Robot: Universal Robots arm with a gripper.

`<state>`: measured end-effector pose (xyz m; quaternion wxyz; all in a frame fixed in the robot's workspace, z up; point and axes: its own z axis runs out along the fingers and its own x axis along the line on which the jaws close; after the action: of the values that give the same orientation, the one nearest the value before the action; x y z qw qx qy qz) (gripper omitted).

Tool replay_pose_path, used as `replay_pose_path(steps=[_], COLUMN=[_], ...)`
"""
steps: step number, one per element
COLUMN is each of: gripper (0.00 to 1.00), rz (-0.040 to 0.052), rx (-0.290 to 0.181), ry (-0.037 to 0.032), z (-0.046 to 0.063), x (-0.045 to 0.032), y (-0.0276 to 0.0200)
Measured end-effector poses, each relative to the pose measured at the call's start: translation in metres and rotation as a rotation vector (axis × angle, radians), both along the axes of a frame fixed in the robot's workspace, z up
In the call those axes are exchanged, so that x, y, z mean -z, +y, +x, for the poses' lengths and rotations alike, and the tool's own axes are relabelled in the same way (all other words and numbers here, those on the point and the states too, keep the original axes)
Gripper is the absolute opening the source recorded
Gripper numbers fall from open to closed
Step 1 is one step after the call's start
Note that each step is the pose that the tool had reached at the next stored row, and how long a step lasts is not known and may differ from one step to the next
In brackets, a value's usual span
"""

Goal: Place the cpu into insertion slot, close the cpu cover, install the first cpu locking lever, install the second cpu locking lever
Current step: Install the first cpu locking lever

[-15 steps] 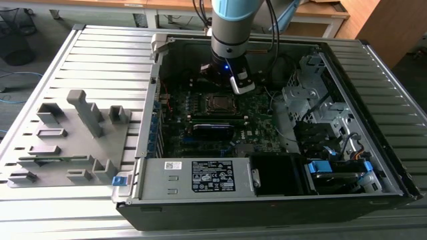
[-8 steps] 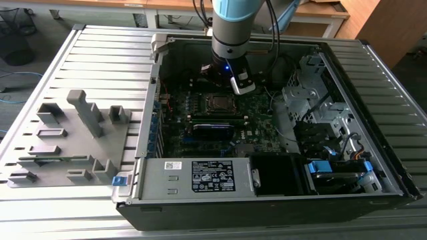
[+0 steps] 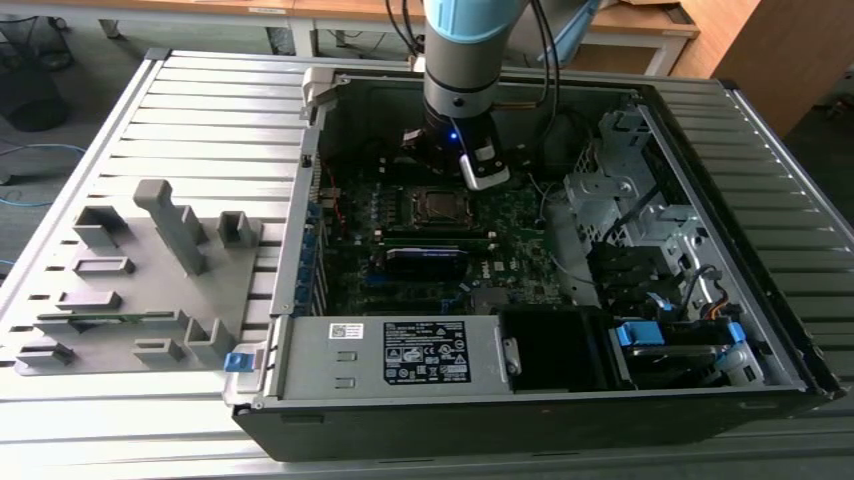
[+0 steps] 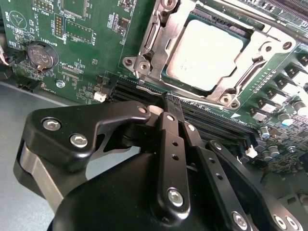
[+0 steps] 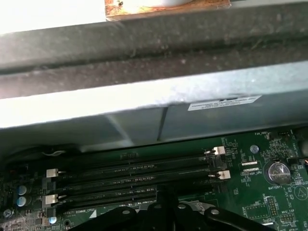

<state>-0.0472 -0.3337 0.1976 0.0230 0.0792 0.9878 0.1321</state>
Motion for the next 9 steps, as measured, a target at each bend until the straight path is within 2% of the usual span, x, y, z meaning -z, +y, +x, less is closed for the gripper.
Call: replay_pose_path(steps=[9], gripper=[0.11], rz=[-0.0029], rx=[0.033], ry=[0.0001], z=[0.0000], x=[0.0020], y=[0.0000])
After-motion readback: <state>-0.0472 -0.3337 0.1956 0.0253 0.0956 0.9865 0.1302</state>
